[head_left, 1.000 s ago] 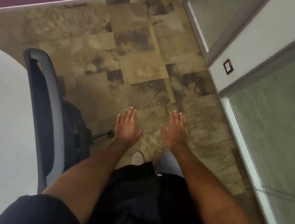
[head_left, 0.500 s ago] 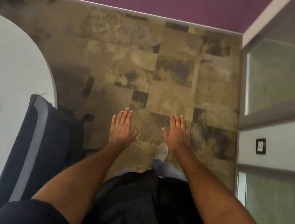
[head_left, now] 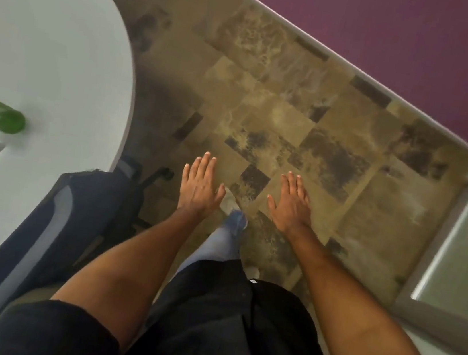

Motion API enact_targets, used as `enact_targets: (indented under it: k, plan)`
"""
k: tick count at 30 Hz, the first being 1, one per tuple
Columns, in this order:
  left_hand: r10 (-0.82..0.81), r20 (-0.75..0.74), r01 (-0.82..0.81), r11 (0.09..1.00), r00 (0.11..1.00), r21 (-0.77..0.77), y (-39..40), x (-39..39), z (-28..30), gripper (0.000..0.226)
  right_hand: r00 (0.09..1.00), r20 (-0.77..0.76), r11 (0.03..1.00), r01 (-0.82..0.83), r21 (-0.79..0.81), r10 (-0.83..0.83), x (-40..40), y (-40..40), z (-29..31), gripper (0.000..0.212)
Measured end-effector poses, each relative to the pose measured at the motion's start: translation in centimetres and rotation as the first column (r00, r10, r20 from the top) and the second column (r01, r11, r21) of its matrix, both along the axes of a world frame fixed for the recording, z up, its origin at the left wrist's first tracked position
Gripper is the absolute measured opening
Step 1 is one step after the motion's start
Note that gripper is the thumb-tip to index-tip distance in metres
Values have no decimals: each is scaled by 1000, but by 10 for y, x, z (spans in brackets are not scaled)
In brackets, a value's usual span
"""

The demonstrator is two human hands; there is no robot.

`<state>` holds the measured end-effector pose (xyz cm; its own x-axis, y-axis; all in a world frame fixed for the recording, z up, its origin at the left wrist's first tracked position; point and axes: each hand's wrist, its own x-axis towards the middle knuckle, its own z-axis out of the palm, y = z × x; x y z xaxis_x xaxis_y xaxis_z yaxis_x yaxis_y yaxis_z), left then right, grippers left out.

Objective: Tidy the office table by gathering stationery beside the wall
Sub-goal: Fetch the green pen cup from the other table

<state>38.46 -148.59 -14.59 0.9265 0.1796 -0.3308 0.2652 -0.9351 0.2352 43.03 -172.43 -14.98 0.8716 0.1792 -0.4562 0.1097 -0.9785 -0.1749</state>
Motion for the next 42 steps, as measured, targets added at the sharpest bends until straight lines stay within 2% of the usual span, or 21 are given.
enact_targets:
  k: [7,13,22,29,33,35,38,42]
  plan:
    - [155,-53,-154,988,987,16,58,92,-6,73,993,28,993,-112,38,111,136,71,5,72]
    - [318,-26,-318,948,948,0,122,164,2,72,967,61,967,-251,53,248,248,151,13,73]
    - [554,14,-554,833,833,12,227,218,11,71,847,117,849,-526,44,518,360,306,17,74]
    - [825,-1,-824,566,566,14,336,250,-11,71,630,92,625,-776,79,771,433,476,-8,73]
    - [926,4,-926,377,377,16,379,263,-11,71,436,74,428,-898,98,897,463,565,-14,72]
    - [968,14,-968,251,251,-11,401,266,-12,71,313,87,303,-947,107,946,475,609,-22,71]
    - [998,26,-997,61,60,-36,427,265,-13,72,167,68,160,-982,99,984,484,671,-32,71]
    - [989,57,-990,-137,-139,-36,450,248,-8,72,-2,102,-15,-993,120,995,466,741,-33,71]
